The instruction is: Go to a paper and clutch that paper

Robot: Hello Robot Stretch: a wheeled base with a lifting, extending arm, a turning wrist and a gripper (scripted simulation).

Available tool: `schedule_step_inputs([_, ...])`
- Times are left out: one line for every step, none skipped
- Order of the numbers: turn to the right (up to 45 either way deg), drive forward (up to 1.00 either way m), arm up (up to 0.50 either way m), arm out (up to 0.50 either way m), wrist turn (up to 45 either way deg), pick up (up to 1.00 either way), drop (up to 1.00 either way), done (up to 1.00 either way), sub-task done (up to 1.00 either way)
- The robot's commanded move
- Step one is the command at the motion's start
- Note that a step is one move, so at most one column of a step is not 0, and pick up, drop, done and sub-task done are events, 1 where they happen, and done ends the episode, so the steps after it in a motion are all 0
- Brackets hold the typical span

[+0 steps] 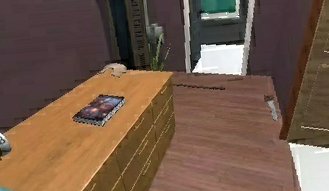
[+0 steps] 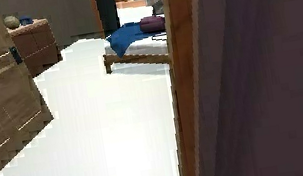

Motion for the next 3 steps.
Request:
schedule_step_inputs([6.0,0.0,0.0,0.0,0.0,0.0,0.0,0.0,0.0])
schedule_step_inputs([0.0,0.15,0.0,0.0,0.0,0.0,0.0,0.0,0.0])
schedule_step_inputs([9.0,0.0,0.0,0.0,0.0,0.0,0.0,0.0,0.0])
